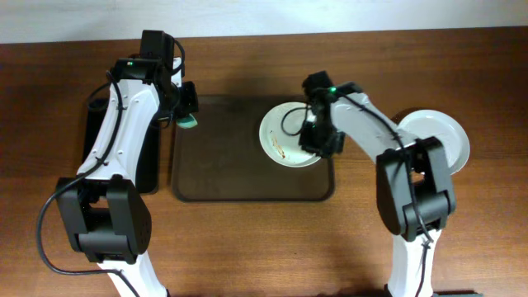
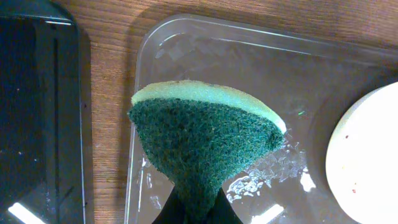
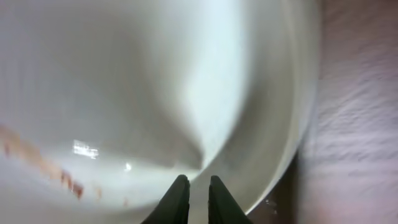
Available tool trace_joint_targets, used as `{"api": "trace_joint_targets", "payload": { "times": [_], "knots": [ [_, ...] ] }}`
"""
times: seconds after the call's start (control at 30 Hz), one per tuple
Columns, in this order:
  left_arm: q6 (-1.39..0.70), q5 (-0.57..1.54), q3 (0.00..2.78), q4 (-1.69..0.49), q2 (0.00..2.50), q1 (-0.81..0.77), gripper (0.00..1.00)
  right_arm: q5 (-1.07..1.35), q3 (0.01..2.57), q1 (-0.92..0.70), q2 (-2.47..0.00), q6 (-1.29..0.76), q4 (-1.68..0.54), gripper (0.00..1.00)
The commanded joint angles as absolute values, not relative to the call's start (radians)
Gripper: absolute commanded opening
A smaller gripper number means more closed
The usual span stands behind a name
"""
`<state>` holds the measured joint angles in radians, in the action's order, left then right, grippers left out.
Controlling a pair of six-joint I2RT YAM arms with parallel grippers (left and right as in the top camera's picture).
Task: Clean dirty plates on tray and stack at the side
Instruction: 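Move the right gripper to the white plate rim and grasp it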
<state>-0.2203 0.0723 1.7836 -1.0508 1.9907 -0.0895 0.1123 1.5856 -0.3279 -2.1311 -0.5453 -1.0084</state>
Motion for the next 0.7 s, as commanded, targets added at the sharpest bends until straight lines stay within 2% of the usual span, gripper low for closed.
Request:
{"api": "trace_joint_targets", "payload": {
  "times": [0.0,0.1,0.23,0.27,0.3,0.37,0.4,0.5,0.67],
  "knots": [
    [-0.201,0.083,1.775,-1.049,2.0,-0.091,0.01,0.196,1.587,-0.403,-2.143,-0.484,-1.019,0.19],
    [-0.201,0.083,1.775,-1.049,2.0,-0.091,0.01,0.218,1.588,-0.452,-2.142,-0.474,-1.023,0.23],
    [-0.2,0.083,1.775,-1.053,2.0,-0.091,0.01,0.213,1.665,-0.396,-2.123,-0.406,-1.066,0.22],
    [-0.2,0.083,1.775,-1.053,2.0,-0.091,0.01,0.204,1.705,-0.361,-2.114,-0.376,-1.077,0.25],
    [-0.2,0.083,1.775,-1.053,2.0,-0.091,0.01,0.186,1.742,-0.326,-2.108,-0.34,-1.084,0.32],
    [-0.2,0.083,1.775,-1.052,2.0,-0.091,0.01,0.168,1.776,-0.258,-2.108,-0.233,-1.058,0.56],
    [-0.2,0.082,1.775,-1.051,2.0,-0.091,0.01,0.168,1.776,-0.238,-2.112,-0.189,-1.039,0.6],
    [-0.2,0.083,1.775,-1.049,2.0,-0.091,0.01,0.168,1.774,-0.201,-2.151,-0.07,-0.99,0.63],
    [-0.2,0.083,1.775,-1.049,2.0,-0.091,0.01,0.171,1.774,-0.204,-2.195,0.005,-0.947,0.68]
  ]
}}
